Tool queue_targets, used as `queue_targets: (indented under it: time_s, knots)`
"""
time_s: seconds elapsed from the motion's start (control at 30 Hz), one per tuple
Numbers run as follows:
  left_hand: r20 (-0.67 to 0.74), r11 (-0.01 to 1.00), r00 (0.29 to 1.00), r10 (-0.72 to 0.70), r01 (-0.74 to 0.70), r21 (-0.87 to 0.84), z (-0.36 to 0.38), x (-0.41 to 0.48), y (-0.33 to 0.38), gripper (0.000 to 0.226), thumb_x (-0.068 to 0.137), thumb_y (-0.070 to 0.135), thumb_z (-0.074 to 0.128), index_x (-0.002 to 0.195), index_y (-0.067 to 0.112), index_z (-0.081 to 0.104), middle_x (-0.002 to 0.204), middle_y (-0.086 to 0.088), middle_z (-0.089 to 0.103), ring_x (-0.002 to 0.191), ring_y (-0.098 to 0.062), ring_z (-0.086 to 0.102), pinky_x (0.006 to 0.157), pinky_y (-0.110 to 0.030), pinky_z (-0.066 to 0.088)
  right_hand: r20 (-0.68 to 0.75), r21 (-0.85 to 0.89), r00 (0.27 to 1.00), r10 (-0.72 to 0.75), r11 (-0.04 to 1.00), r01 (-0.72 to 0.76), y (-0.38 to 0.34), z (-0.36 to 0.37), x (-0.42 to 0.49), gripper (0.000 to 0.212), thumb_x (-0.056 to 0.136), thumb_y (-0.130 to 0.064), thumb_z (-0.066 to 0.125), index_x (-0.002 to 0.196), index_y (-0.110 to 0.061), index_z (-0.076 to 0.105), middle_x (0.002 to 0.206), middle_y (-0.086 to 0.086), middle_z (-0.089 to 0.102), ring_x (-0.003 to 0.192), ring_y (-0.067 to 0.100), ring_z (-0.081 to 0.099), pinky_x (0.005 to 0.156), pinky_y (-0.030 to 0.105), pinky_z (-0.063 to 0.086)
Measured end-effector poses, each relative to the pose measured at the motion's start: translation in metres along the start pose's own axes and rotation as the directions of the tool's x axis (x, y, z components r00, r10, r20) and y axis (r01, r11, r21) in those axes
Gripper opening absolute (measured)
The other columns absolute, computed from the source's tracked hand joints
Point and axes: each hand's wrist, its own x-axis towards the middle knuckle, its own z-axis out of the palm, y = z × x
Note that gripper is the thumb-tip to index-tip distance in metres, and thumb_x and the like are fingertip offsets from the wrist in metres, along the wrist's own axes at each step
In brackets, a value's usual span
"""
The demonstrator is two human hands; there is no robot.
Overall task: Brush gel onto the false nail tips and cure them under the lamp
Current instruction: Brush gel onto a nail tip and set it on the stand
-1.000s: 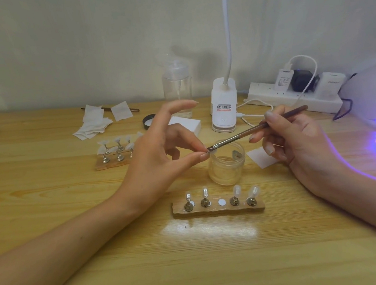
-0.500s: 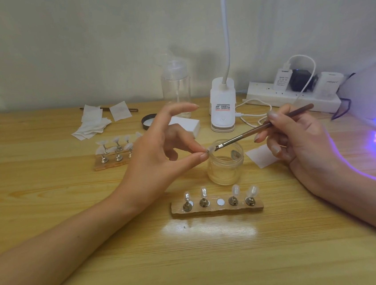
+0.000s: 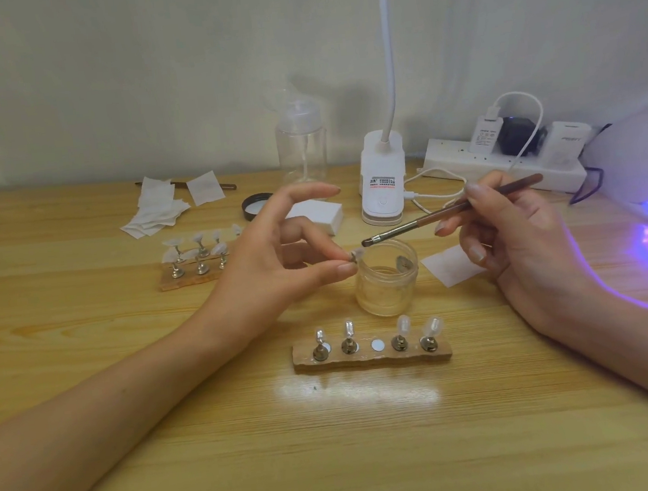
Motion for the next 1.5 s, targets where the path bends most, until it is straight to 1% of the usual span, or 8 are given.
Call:
queue_targets:
  time_s: [0.3, 0.5, 0.67, 0.87, 1.03, 1.17, 1.3, 1.5]
  knots:
    - [0.012, 0.998, 1.0, -0.025, 0.026, -0.063, -0.0003, 0.0002, 0.0009, 0.068, 0.069, 0.018, 0.082, 0.131, 0.029, 0.055, 0.077, 0.002, 0.072, 0.09, -0.017, 0.076, 0.083, -0.022, 0.056, -0.037, -0.021, 0.999, 0.012, 1.0, -0.013, 0.0012, -0.0006, 0.0001, 0.021, 0.087, -0.038, 0.068, 0.076, -0.026, 0.055, 0.076, 0.008, 0.073, 0.042, 0.008, 0.045, 0.039, 0.015, 0.029]
    - [0.013, 0.998, 1.0, -0.028, 0.029, -0.059, -0.0006, 0.0, 0.0013, 0.069, 0.069, 0.019, 0.083, 0.131, 0.029, 0.055, 0.077, 0.002, 0.072, 0.09, -0.017, 0.076, 0.082, -0.022, 0.055, 0.053, -0.035, 0.999, 0.005, 0.999, -0.003, 0.0, 0.0015, -0.0006, 0.023, 0.082, -0.047, 0.073, 0.073, -0.031, 0.059, 0.081, 0.008, 0.075, 0.044, 0.008, 0.046, 0.039, 0.014, 0.029]
    - [0.01, 0.998, 0.999, -0.033, 0.034, -0.054, -0.0003, 0.0004, 0.0011, 0.069, 0.068, 0.021, 0.083, 0.13, 0.029, 0.056, 0.077, 0.002, 0.072, 0.09, -0.018, 0.076, 0.083, -0.025, 0.057, -0.052, -0.037, 0.999, 0.016, 0.999, -0.018, 0.0019, -0.0009, -0.0004, 0.019, 0.088, -0.037, 0.068, 0.074, -0.028, 0.057, 0.076, 0.009, 0.073, 0.043, 0.009, 0.044, 0.04, 0.016, 0.028]
    - [0.01, 0.998, 0.999, -0.035, 0.036, -0.052, -0.0004, 0.0005, 0.0014, 0.068, 0.067, 0.021, 0.083, 0.129, 0.029, 0.056, 0.077, 0.002, 0.073, 0.089, -0.016, 0.076, 0.082, -0.023, 0.056, 0.031, -0.049, 0.999, -0.013, 0.999, 0.014, -0.0003, 0.0028, -0.0013, 0.023, 0.082, -0.047, 0.071, 0.074, -0.03, 0.058, 0.079, 0.009, 0.075, 0.044, 0.009, 0.043, 0.044, 0.025, 0.019]
    - [0.011, 0.998, 0.999, -0.036, 0.036, -0.049, -0.0007, 0.0003, 0.0014, 0.068, 0.066, 0.024, 0.083, 0.128, 0.03, 0.057, 0.077, 0.002, 0.073, 0.089, -0.017, 0.076, 0.083, -0.024, 0.057, -0.058, -0.069, 0.998, -0.001, 0.998, -0.003, 0.0, 0.0002, -0.0026, 0.021, 0.089, -0.037, 0.066, 0.078, -0.023, 0.054, 0.074, 0.008, 0.072, 0.044, 0.01, 0.041, 0.041, 0.019, 0.025]
    - [0.011, 0.998, 0.999, -0.036, 0.037, -0.05, -0.0008, 0.0002, 0.0014, 0.068, 0.066, 0.024, 0.084, 0.128, 0.03, 0.057, 0.077, 0.003, 0.073, 0.09, -0.017, 0.076, 0.084, -0.024, 0.057, -0.023, -0.053, 0.998, -0.057, 0.997, 0.056, -0.0008, 0.0005, -0.0013, 0.019, 0.092, -0.033, 0.059, 0.078, -0.023, 0.051, 0.075, 0.008, 0.073, 0.043, 0.01, 0.04, 0.049, 0.03, 0.019]
    - [0.009, 0.998, 0.999, -0.035, 0.036, -0.043, -0.0005, 0.0003, 0.0019, 0.067, 0.067, 0.023, 0.083, 0.128, 0.03, 0.057, 0.077, 0.004, 0.073, 0.088, -0.014, 0.076, 0.081, -0.02, 0.055, 0.029, -0.062, 0.998, -0.049, 0.997, 0.051, -0.0002, 0.0027, -0.0024, 0.017, 0.087, -0.04, 0.065, 0.075, -0.03, 0.058, 0.078, 0.01, 0.074, 0.042, 0.01, 0.042, 0.041, 0.015, 0.026]
    - [0.006, 0.999, 0.999, -0.034, 0.035, -0.036, -0.0003, 0.0001, 0.0015, 0.067, 0.068, 0.021, 0.083, 0.129, 0.028, 0.057, 0.077, 0.003, 0.073, 0.089, -0.018, 0.076, 0.083, -0.022, 0.056, -0.052, -0.072, 0.998, -0.026, 0.997, 0.023, 0.0012, -0.0009, -0.0022, 0.021, 0.09, -0.035, 0.065, 0.08, -0.022, 0.052, 0.072, 0.008, 0.071, 0.043, 0.01, 0.04, 0.042, 0.018, 0.025]
